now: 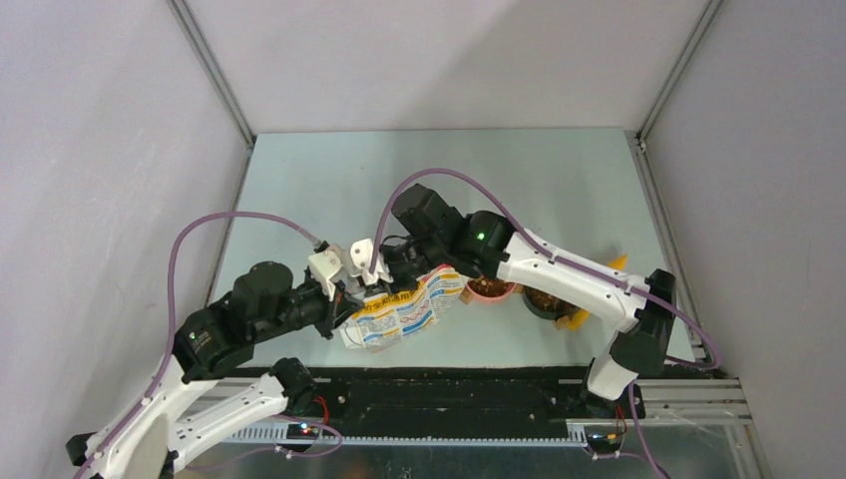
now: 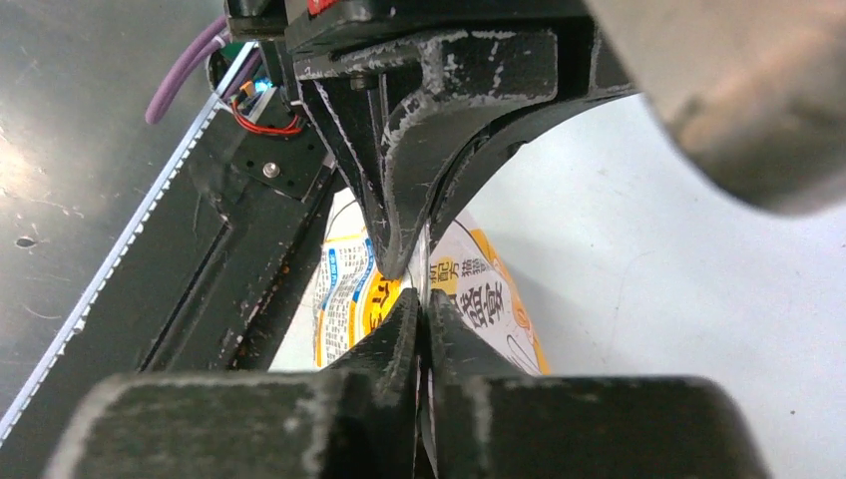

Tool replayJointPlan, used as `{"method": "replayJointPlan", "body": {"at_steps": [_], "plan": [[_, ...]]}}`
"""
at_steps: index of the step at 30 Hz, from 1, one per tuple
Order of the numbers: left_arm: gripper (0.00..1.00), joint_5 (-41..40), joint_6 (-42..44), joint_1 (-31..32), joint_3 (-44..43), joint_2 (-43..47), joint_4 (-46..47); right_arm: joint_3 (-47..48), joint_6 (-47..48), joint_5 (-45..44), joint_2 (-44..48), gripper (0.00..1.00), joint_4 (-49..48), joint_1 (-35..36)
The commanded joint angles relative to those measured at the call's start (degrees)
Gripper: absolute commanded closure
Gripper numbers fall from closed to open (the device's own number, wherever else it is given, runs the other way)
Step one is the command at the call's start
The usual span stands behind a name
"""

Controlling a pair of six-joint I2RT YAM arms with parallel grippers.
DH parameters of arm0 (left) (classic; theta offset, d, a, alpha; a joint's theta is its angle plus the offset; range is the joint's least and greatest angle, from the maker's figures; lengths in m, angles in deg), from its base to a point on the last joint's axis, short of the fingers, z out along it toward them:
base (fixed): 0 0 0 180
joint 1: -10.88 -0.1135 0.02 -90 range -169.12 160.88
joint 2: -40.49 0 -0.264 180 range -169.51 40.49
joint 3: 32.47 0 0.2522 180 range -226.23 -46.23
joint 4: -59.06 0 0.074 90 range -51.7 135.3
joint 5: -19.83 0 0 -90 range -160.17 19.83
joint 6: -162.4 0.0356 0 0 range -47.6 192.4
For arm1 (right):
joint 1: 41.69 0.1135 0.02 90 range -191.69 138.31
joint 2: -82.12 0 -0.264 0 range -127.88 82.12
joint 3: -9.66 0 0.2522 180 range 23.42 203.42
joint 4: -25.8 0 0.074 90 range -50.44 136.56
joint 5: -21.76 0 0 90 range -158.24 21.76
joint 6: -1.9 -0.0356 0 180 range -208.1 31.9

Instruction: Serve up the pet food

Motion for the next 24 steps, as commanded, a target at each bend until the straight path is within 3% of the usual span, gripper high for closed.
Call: {"method": "replayJointPlan", "body": {"at_steps": [1,6,7,10,14,15,17,18,24], "plan": [[1.0,4.09,0.16,0.46,-1.87,1.69,9.03,2.4,1.3,-4.19,-0.94,1.0,7.32,-0.32],[1.0,4.19,0.29,0.45,-1.8,1.93,8.93,6.72,2.87,-3.56,-2.32,1.0,14.2,-1.43],[1.0,4.21,0.32,0.47,-1.84,1.94,8.95,7.43,3.52,-3.53,-2.56,0.97,15.2,-1.89],[1.0,4.32,0.33,0.43,-1.8,2.06,8.8,9.01,3.48,-2.97,-3.24,0.67,17.28,-2.92],[1.0,4.53,0.42,0.46,-1.72,2.04,8.77,8.91,4.59,-3.88,-3.82,0.6,17.86,-3.49],[1.0,4.49,0.46,0.43,-1.71,2.04,8.78,8.97,4.65,-4.04,-4.06,0.62,17.86,-3.57],[1.0,4.51,0.5,0.4,-1.75,1.98,8.74,9.54,5.05,-3.89,-4.41,0.8,18.21,-3.69],[1.0,4.51,0.51,0.44,-1.74,1.97,8.77,9.68,4.99,-3.79,-4.44,0.96,18.26,-3.66],[1.0,4.17,0.51,0.48,-1.7,2.29,8.7,10.89,4.66,-4.0,-3.98,1.0,18.86,-3.73]]}}
